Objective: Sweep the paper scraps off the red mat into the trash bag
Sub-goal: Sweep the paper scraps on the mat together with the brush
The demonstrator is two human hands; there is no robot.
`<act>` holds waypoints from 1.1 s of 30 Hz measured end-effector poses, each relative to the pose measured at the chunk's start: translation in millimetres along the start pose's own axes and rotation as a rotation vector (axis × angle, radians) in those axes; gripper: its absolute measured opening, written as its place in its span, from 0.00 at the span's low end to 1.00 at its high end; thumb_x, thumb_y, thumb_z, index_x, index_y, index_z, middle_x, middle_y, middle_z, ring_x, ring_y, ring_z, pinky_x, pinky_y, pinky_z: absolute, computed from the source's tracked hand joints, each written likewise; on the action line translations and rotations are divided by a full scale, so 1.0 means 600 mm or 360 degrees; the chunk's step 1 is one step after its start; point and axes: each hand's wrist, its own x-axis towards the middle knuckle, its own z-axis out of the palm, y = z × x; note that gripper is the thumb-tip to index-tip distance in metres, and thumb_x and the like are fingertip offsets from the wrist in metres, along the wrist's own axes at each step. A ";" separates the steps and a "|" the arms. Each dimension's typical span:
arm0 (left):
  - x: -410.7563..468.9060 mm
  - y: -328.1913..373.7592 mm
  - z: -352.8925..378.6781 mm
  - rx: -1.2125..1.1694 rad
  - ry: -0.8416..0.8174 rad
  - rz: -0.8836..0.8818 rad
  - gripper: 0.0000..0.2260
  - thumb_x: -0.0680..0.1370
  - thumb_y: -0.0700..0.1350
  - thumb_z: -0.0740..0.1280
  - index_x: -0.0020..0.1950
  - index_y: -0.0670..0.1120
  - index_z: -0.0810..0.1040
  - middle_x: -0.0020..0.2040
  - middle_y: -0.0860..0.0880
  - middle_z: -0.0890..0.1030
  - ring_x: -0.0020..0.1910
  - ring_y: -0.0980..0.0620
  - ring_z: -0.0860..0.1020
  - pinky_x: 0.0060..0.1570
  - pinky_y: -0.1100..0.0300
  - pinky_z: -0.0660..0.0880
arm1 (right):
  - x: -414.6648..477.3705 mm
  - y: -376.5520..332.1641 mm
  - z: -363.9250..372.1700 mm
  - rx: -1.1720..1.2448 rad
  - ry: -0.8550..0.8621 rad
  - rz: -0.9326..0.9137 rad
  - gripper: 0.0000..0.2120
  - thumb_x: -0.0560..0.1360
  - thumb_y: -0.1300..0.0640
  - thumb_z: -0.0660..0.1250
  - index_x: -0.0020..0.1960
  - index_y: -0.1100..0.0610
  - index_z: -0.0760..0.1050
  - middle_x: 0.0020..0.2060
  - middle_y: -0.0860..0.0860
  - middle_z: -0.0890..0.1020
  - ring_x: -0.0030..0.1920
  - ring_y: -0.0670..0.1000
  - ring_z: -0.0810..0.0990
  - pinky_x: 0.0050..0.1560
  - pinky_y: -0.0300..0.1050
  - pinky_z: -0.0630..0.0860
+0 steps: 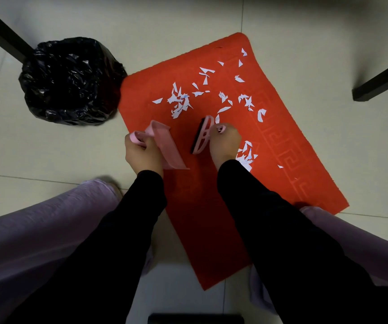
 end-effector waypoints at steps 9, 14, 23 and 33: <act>-0.011 0.005 0.004 0.0016 -0.0006 0.0000 0.07 0.81 0.43 0.55 0.45 0.43 0.69 0.31 0.54 0.69 0.29 0.59 0.67 0.28 0.78 0.66 | 0.021 0.026 -0.031 -0.0051 0.0178 0.0214 0.19 0.79 0.57 0.59 0.29 0.53 0.62 0.26 0.48 0.69 0.27 0.48 0.69 0.26 0.38 0.62; -0.016 0.010 0.012 0.0022 -0.0020 0.0001 0.07 0.81 0.42 0.55 0.46 0.43 0.70 0.31 0.54 0.68 0.29 0.59 0.67 0.29 0.78 0.66 | 0.012 0.007 -0.022 0.0045 0.0052 0.0047 0.13 0.76 0.64 0.58 0.35 0.65 0.74 0.29 0.57 0.78 0.28 0.54 0.74 0.30 0.44 0.71; -0.021 0.008 0.019 0.0002 -0.0023 -0.0007 0.13 0.81 0.42 0.55 0.53 0.34 0.74 0.31 0.55 0.68 0.29 0.60 0.68 0.28 0.78 0.65 | 0.024 0.037 -0.047 0.0012 0.0130 0.0174 0.21 0.78 0.57 0.60 0.27 0.55 0.61 0.24 0.49 0.68 0.24 0.47 0.65 0.28 0.41 0.63; -0.024 0.013 0.018 -0.0018 -0.0033 -0.0020 0.13 0.81 0.42 0.55 0.54 0.34 0.74 0.32 0.55 0.69 0.30 0.61 0.68 0.29 0.79 0.65 | 0.009 0.022 -0.047 -0.0077 0.0187 0.0115 0.19 0.77 0.56 0.62 0.28 0.57 0.64 0.24 0.50 0.69 0.25 0.48 0.66 0.28 0.41 0.62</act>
